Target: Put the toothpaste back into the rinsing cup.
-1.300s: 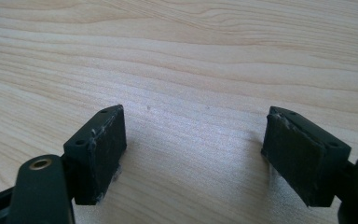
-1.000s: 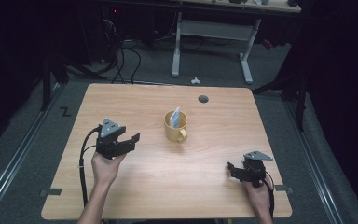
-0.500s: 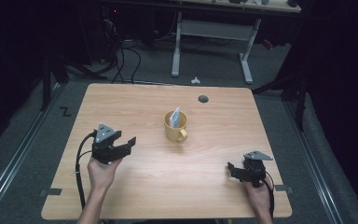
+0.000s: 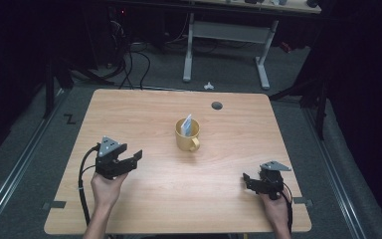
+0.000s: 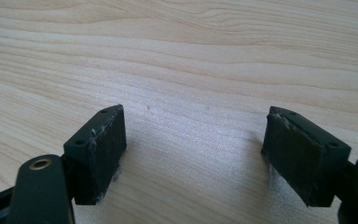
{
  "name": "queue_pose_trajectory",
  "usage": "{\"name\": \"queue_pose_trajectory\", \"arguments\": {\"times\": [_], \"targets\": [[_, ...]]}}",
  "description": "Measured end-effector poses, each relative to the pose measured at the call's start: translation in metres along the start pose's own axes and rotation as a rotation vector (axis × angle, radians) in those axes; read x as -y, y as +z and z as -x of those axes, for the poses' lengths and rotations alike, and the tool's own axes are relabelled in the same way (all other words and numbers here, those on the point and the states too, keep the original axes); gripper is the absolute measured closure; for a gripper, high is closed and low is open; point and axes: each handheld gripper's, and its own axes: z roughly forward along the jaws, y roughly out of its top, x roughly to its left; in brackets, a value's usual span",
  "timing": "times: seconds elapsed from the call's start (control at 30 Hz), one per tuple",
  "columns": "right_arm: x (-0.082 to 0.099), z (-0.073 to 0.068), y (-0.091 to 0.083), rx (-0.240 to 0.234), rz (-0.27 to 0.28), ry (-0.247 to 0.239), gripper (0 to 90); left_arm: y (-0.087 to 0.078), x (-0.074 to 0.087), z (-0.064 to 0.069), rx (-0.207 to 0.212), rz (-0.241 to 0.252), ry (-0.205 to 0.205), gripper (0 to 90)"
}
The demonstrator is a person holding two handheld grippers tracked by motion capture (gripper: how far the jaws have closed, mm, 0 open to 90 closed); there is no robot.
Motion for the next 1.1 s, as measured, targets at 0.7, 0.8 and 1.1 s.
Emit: {"name": "queue_pose_trajectory", "arguments": {"times": [0.7, 0.8, 1.1], "targets": [[0.0, 0.0, 0.0, 0.0, 0.0, 0.0, 21.4, 0.002, 0.02, -0.002, 0.0, -0.018, -0.008, 36.8], [0.0, 0.0, 0.0, 0.0, 0.0, 0.0, 21.4, 0.003, 0.023, -0.002, 0.002, -0.023, -0.014, 36.8], [0.0, 0.0, 0.0, 0.0, 0.0, 0.0, 21.4, 0.007, 0.03, -0.001, -0.004, -0.035, -0.019, 36.9]]}}
